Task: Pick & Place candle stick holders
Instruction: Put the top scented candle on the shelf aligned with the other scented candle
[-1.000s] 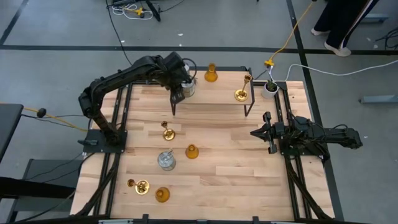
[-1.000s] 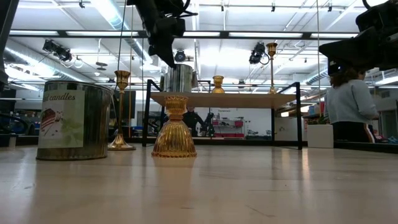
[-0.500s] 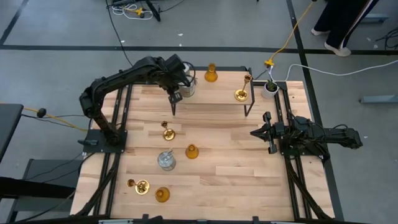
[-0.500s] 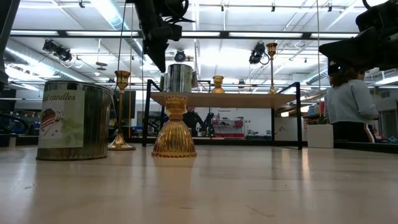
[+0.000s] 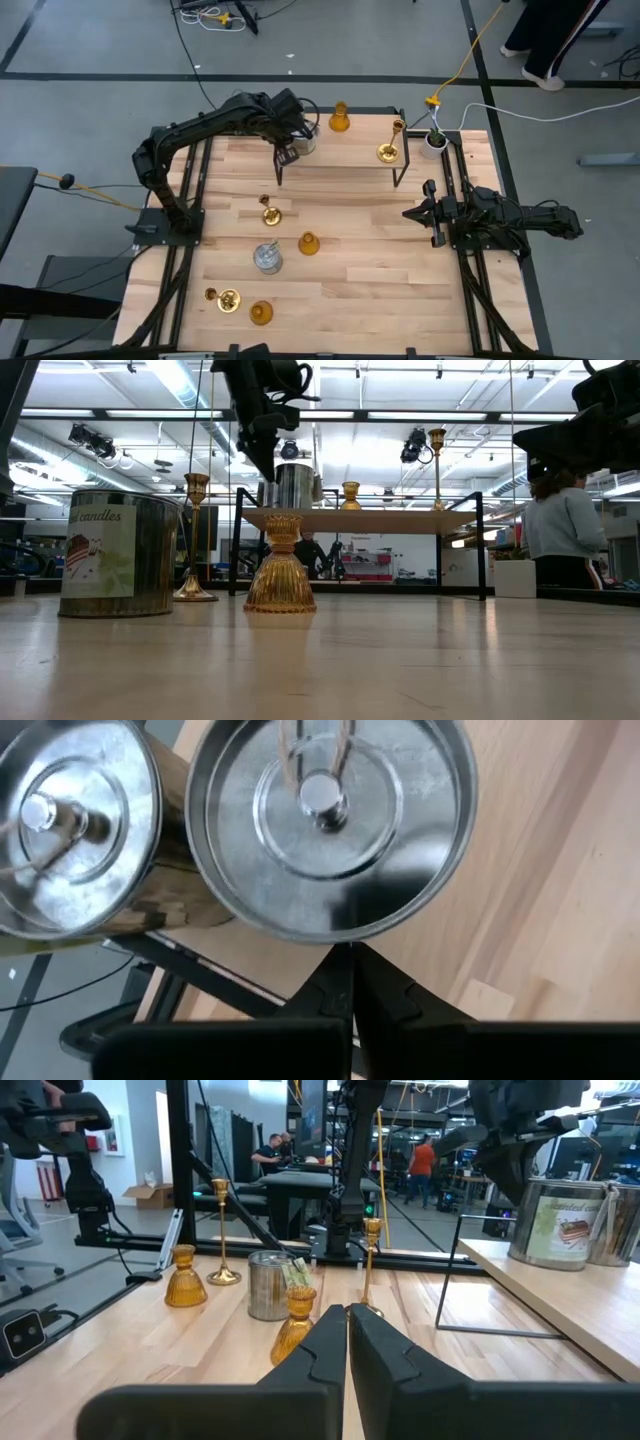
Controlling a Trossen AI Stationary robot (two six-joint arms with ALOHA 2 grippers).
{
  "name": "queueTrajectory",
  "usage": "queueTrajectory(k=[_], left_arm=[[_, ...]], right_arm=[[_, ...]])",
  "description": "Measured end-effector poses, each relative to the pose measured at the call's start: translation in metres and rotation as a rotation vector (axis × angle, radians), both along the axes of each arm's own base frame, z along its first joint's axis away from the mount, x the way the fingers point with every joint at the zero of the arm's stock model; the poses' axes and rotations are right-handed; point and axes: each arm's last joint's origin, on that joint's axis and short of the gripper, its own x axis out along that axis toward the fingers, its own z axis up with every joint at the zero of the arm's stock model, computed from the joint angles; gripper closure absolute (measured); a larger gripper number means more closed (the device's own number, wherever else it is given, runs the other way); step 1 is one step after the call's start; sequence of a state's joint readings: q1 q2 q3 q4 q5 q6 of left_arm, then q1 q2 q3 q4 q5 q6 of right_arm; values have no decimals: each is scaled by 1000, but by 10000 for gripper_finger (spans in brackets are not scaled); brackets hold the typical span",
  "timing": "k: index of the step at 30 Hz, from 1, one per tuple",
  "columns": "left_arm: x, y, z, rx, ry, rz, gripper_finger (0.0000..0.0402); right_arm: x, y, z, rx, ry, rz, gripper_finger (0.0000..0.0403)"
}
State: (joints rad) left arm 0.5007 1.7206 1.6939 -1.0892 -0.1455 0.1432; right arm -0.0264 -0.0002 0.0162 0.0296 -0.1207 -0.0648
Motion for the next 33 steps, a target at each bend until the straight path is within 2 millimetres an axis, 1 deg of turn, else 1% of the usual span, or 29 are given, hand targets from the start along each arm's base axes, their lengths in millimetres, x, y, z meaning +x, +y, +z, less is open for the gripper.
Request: queueTrajectory(k=[4,13,23,26,33], left_arm=[[1,1,1,8,-14,0,398],[8,3,5,18,-104,-17,395],[11,4,6,34,-139,-7,395],[11,0,6,13,-133,-2,398],[18,-13,5,-57,-164,-74,396]], right_arm=[[0,0,0,0,0,0,381],[0,0,0,0,0,0,381],[0,0,0,0,0,0,381],[0,0,0,0,0,0,381],[0,0,0,0,0,0,381]])
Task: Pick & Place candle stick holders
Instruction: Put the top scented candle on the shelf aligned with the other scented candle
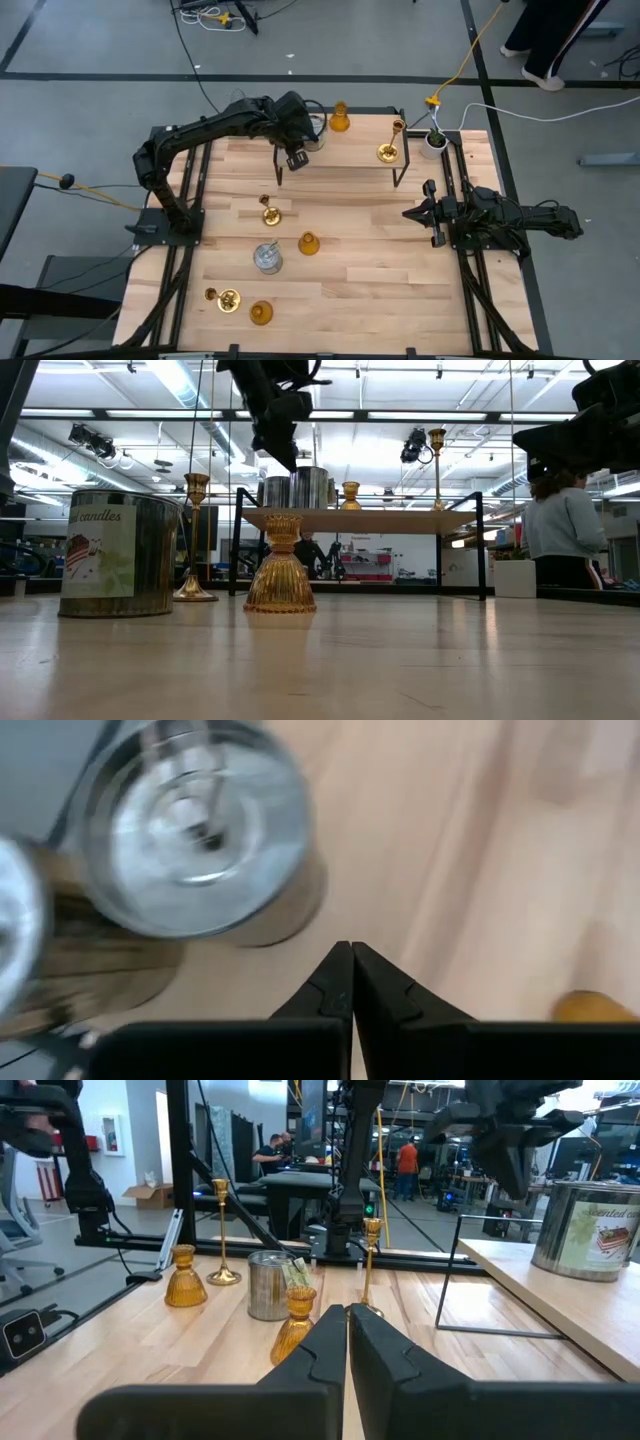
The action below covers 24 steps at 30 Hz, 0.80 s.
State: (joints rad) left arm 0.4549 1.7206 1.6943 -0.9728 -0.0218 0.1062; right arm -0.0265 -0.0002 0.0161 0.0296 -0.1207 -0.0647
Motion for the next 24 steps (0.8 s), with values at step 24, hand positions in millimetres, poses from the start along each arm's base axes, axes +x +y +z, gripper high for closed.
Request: queueTrajectory(k=[24], left_arm=[[27,7,1,-9,-233,-104,398]], right_arm=[[0,0,0,0,0,0,381]])
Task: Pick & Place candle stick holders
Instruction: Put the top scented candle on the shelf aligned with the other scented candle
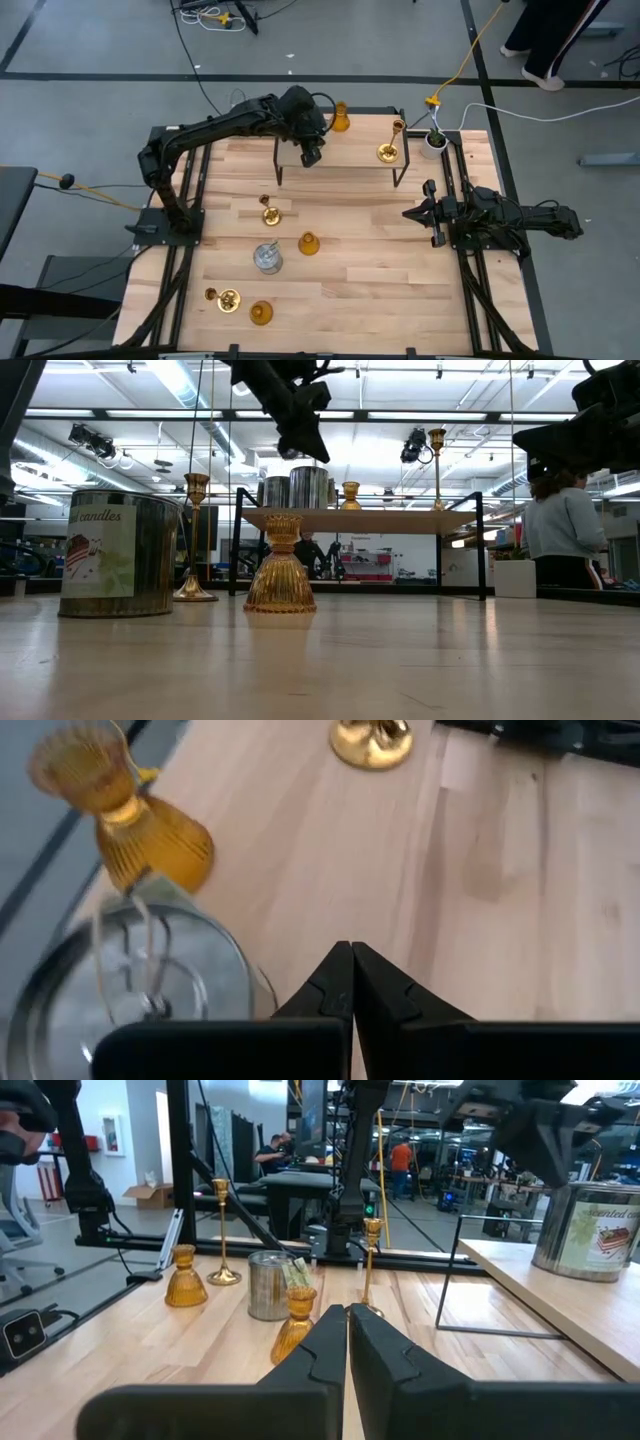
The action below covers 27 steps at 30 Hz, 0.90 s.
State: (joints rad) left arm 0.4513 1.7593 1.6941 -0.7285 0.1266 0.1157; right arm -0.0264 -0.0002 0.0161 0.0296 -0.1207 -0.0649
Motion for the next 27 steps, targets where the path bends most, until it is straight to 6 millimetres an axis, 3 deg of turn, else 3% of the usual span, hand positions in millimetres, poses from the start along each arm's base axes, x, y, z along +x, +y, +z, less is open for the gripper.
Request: queueTrajectory(k=[12,27], left_arm=[[-3,4,-4,135,105,84,399],[-4,4,-4,177,132,124,399]], right_arm=[[0,0,0,0,0,0,381],[0,0,0,0,0,0,381]])
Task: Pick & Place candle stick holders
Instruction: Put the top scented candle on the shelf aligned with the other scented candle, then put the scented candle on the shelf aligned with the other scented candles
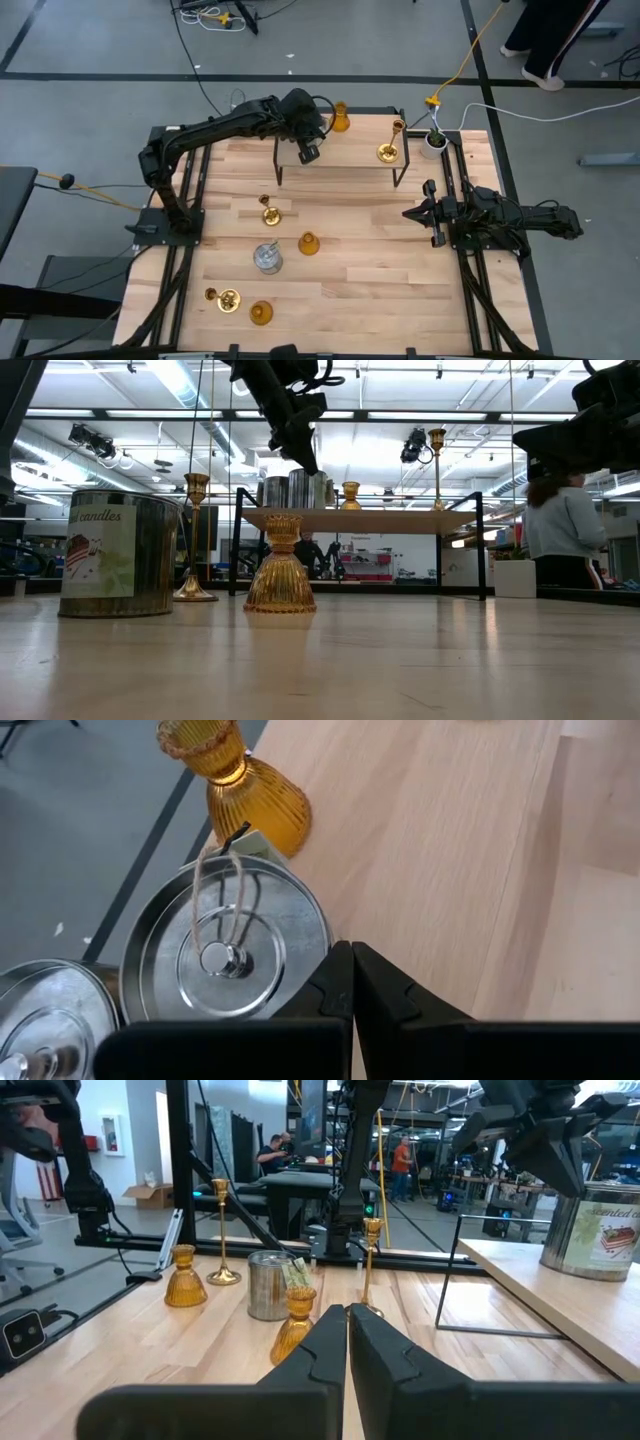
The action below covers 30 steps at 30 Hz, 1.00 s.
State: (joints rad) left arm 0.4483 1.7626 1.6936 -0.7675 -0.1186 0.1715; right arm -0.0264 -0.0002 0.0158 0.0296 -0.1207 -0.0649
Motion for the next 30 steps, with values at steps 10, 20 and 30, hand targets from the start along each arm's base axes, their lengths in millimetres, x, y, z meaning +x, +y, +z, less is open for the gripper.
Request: queueTrajectory(k=[10,20,30], left_arm=[[-4,-17,4,-33,72,-36,399],[-17,-62,18,-181,124,-218,398],[-26,-106,27,-240,161,-435,398]], right_arm=[[0,0,0,0,0,0,381],[0,0,0,0,0,0,381],[0,0,0,0,0,1,381]])
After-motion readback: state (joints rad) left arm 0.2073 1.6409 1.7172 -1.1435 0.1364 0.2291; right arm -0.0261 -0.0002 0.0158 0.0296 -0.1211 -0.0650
